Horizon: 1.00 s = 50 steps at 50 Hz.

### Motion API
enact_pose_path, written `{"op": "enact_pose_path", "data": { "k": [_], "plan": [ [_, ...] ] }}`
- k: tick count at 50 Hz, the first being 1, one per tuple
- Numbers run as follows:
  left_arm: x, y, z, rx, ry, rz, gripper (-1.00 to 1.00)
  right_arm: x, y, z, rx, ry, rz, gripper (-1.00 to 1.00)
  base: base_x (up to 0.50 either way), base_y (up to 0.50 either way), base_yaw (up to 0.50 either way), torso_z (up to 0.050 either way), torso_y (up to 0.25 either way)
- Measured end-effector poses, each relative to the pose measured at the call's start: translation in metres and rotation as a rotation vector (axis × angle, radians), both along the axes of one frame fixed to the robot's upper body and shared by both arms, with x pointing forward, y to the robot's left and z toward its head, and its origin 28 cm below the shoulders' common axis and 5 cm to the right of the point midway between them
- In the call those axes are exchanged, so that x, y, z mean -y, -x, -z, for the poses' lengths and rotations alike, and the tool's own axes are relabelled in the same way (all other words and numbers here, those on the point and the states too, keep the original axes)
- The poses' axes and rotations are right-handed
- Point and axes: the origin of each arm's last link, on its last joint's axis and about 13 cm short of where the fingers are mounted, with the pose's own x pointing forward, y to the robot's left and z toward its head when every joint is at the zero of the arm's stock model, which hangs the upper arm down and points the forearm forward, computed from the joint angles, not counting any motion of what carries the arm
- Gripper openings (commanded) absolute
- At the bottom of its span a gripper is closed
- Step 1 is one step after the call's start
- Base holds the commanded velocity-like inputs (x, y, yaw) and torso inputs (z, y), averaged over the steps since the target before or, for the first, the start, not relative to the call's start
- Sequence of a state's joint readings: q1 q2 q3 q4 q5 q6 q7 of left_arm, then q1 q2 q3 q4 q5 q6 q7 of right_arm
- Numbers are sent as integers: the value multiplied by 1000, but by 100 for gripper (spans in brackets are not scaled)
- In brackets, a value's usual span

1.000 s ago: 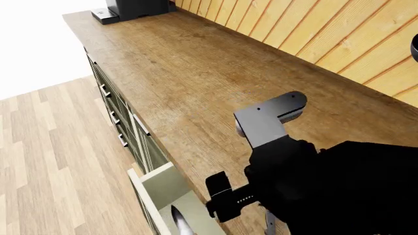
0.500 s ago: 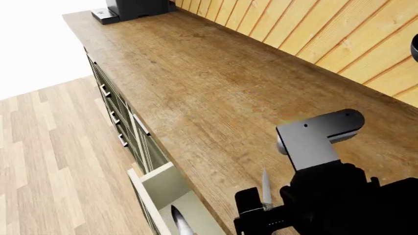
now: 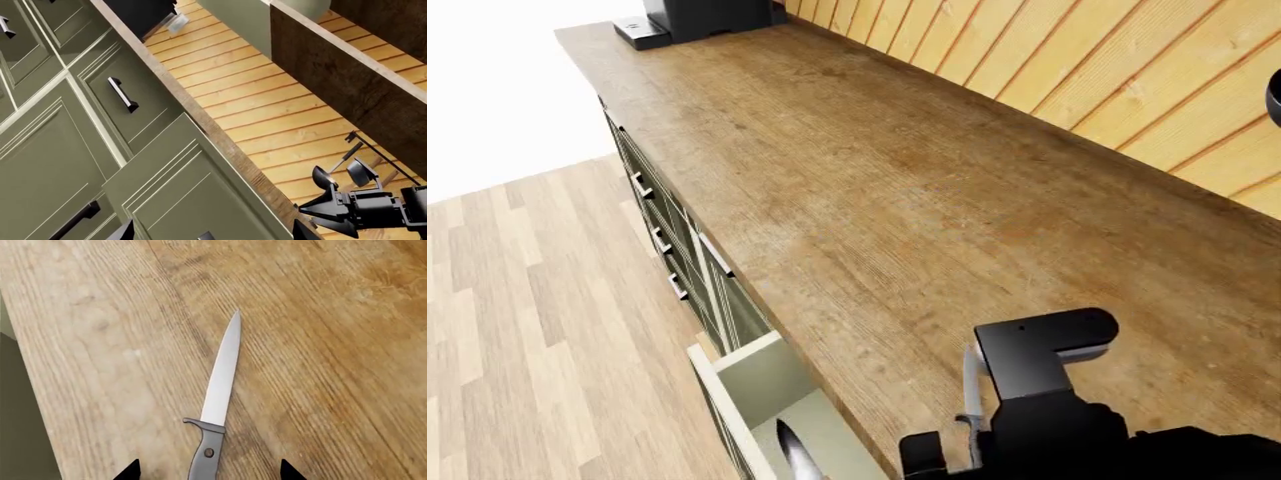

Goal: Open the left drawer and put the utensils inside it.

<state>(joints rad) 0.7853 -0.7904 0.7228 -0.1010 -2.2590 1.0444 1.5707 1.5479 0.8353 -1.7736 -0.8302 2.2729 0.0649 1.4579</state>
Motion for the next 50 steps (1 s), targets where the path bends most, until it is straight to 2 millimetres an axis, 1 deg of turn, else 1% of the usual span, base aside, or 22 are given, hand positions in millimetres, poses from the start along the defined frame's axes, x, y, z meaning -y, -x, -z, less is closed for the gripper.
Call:
{"op": "enact_pose_path", "data": {
  "k": [16,17,23,32,42,50],
  "plan": [
    [0,-1,0,2,2,-2,100,-2,2,6,14,-55,-43,100,1,4,2,0,0],
    [0,0,0,2,2,-2,100,-2,2,6,15,-57,-46,-100,3,10,3,0,0],
    [0,0,1,1,4,-1,100,-2,2,8,17,-94,-84,-100,2,3,1,0,0],
    [-1,-1,2,2,6,-3,100,1,-1,11,37,-99,-77,-100,2,5,2,0,0],
    [-1,-1,2,4,6,-6,100,3,-9,15,65,-93,-51,-100,0,0,0,0,0],
    [-1,0,2,3,6,-4,100,3,-10,16,80,-67,-62,-100,1,1,0,0,0]
  ]
}}
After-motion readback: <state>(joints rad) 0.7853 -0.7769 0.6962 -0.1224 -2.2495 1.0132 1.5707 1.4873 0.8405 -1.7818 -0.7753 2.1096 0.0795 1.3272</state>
